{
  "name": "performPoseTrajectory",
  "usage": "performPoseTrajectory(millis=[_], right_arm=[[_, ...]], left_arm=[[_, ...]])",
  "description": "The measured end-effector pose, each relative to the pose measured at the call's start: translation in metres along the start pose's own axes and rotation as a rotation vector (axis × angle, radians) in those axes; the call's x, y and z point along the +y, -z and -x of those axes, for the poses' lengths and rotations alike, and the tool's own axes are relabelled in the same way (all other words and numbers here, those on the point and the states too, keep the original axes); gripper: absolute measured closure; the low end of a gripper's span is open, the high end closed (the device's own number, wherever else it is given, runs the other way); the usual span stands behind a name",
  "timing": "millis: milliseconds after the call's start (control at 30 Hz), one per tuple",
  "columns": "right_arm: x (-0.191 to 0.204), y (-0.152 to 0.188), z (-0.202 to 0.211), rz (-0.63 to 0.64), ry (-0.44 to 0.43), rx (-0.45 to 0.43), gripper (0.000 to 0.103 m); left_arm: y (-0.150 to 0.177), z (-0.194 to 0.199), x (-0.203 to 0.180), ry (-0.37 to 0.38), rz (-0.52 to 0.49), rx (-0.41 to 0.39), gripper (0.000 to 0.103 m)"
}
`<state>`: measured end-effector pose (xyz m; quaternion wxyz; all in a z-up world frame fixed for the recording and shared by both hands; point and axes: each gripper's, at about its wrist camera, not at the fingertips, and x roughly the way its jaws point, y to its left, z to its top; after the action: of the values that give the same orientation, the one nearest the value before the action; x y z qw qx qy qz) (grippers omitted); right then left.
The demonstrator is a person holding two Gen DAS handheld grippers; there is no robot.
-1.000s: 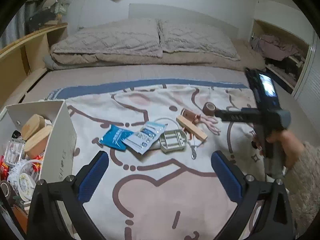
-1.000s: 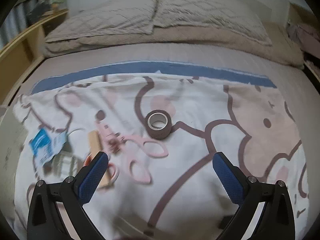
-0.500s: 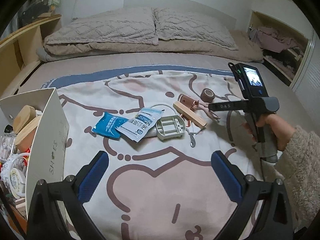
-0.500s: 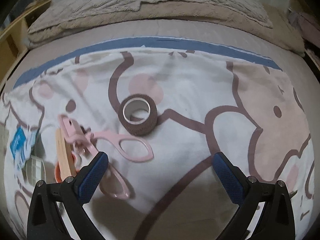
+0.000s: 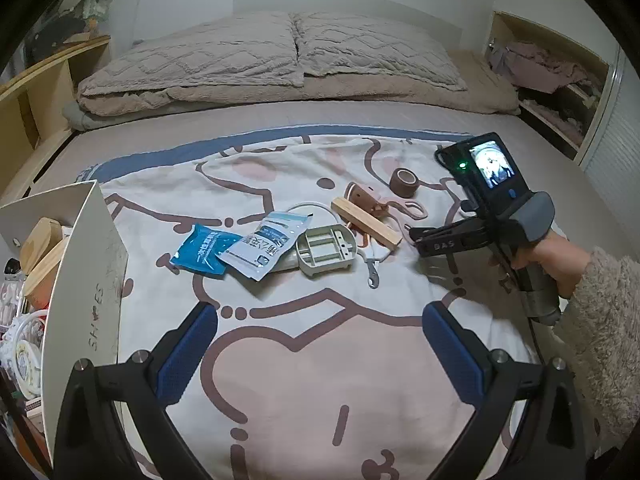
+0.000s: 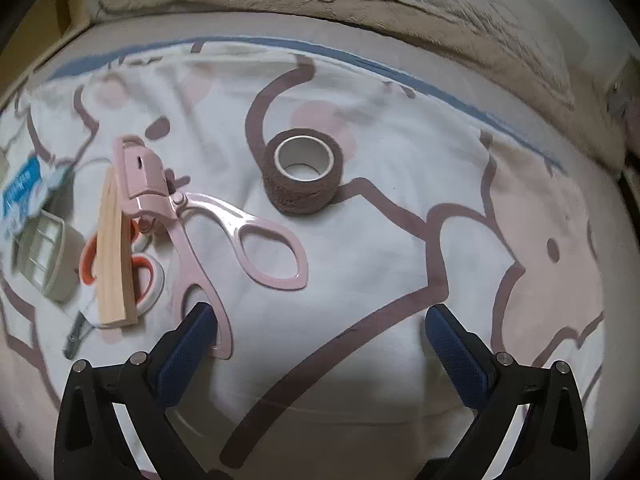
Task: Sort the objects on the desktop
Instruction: 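Lower both tools toward the pink eyelash curler on the blanket, then position the left tool over the pink eyelash curler handles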
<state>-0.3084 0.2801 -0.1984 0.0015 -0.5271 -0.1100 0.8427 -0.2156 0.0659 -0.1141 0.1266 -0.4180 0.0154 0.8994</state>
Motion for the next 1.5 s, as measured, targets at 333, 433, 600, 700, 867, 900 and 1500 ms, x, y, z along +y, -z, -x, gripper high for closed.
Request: performPoseTrajectory(millis=[333, 433, 600, 700, 867, 900, 1500], right_arm=[[0.031, 0.034, 0.03, 0.211, -0.058, -0.037, 0.0], [0.035, 0.048, 0.04, 0.22, -0.092, -0.033, 0.0], [0.042, 0.079, 0.057, 0.267, -0.158, -0.052, 0.0], [0.047, 0.097, 0.068, 0.289, -0.208, -0.061, 0.0], [0.045, 0.126, 0.075, 0.27, -0.334, -0.056, 0.0], [0.045, 0.135, 0.078, 0.254, -0.359, -0.056, 0.0], [0.021, 0.192, 0.106, 0.167, -0.344, -0.257, 0.0]], left_arm=[[0.002, -0.004, 0.002, -0.012, 0.001, 0.009, 0.0], [0.003, -0.004, 0.0, -0.017, -0.004, 0.009, 0.0], [0.006, -0.008, -0.002, -0.012, 0.002, 0.028, 0.0], [0.008, -0.011, -0.007, -0.002, -0.005, 0.041, 0.0], [0.014, -0.018, -0.02, 0.022, -0.027, 0.074, 0.0], [0.015, -0.019, -0.022, 0.024, -0.033, 0.077, 0.0], [0.054, -0.046, -0.081, 0.156, -0.173, 0.209, 0.0]])
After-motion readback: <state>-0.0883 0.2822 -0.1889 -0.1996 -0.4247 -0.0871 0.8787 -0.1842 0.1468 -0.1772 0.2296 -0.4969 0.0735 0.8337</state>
